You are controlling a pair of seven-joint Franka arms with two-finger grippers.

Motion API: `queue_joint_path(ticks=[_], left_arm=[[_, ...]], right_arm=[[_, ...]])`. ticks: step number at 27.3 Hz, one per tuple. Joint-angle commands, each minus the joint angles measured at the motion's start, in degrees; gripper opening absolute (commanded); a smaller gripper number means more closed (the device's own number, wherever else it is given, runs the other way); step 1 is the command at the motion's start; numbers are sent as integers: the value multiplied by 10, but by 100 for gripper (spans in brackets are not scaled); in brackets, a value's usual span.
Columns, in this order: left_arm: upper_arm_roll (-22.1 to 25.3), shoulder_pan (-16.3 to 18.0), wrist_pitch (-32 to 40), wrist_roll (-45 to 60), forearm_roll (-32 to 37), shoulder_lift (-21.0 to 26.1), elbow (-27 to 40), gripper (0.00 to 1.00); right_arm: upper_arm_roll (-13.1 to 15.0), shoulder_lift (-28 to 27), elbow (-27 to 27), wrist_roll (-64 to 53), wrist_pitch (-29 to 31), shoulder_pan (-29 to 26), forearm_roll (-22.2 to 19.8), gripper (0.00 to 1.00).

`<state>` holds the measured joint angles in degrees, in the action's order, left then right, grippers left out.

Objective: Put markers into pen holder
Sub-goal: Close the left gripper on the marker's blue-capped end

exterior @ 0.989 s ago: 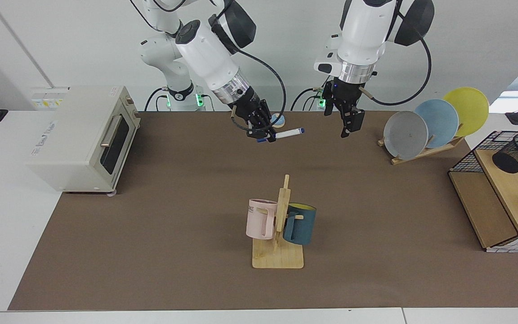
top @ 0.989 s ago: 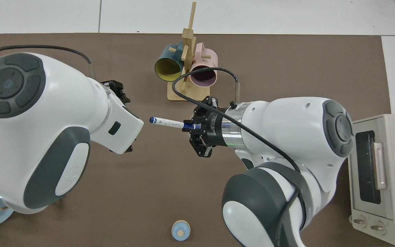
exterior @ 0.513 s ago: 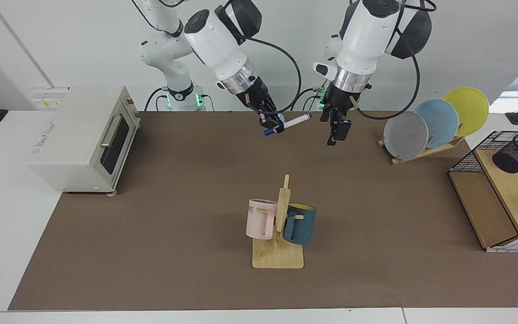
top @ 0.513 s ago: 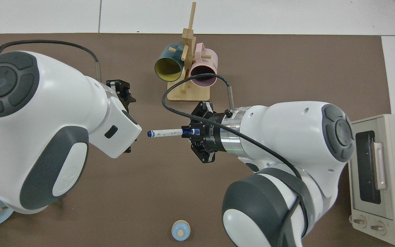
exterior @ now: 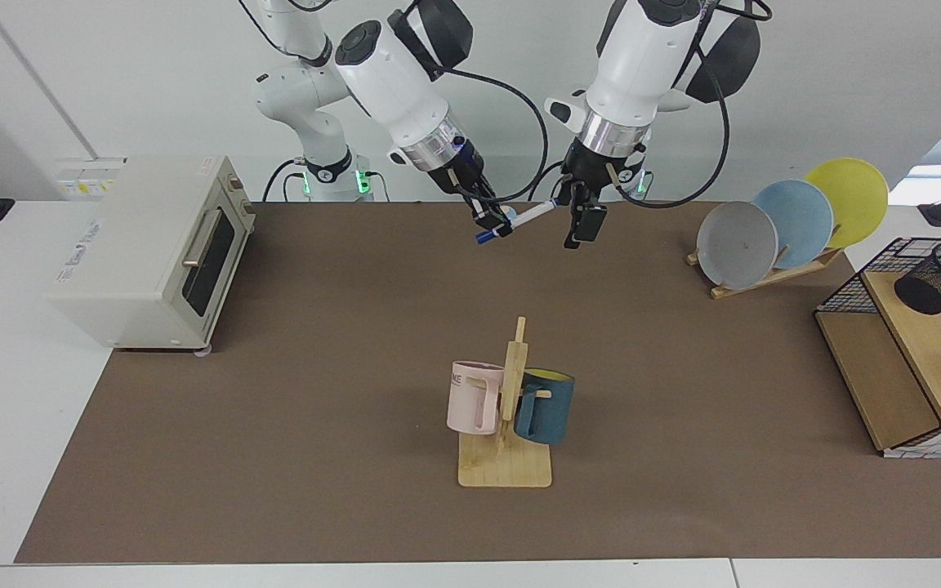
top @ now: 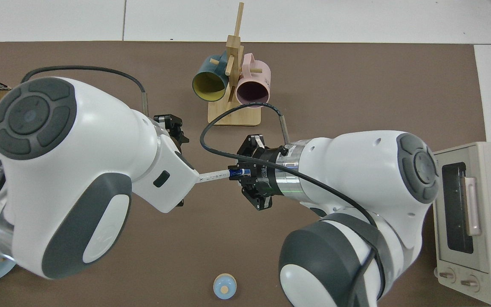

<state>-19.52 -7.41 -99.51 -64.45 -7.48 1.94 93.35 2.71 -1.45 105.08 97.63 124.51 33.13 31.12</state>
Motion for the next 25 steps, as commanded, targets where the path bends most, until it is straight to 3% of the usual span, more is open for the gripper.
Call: queue_joint_path(ticks=[1,9,10,15,17,25], left_arm=[[-6,-9,14,63,-10,-25,20,98],[-10,-11,13,91,-10,-34,31,87],[-10,-11,13,91,-10,-34,31,81],[-14,-12,13,88,-9,-34,31,20],[-15,-12,14,90,-9,-35,31,1],[-15,-11,12,91,-9,-36,30,0]], right_arm=[[0,18,17,-17,-8,-2,-10,0],[0,18,19,-17,-8,-2,-10,0],[0,18,19,-17,-8,-2,-9,0],[0,18,19,-17,-8,-2,-9,0],[0,18,19,-17,-8,-2,-9,0],[0,18,19,-17,-9,-3,-9,0]])
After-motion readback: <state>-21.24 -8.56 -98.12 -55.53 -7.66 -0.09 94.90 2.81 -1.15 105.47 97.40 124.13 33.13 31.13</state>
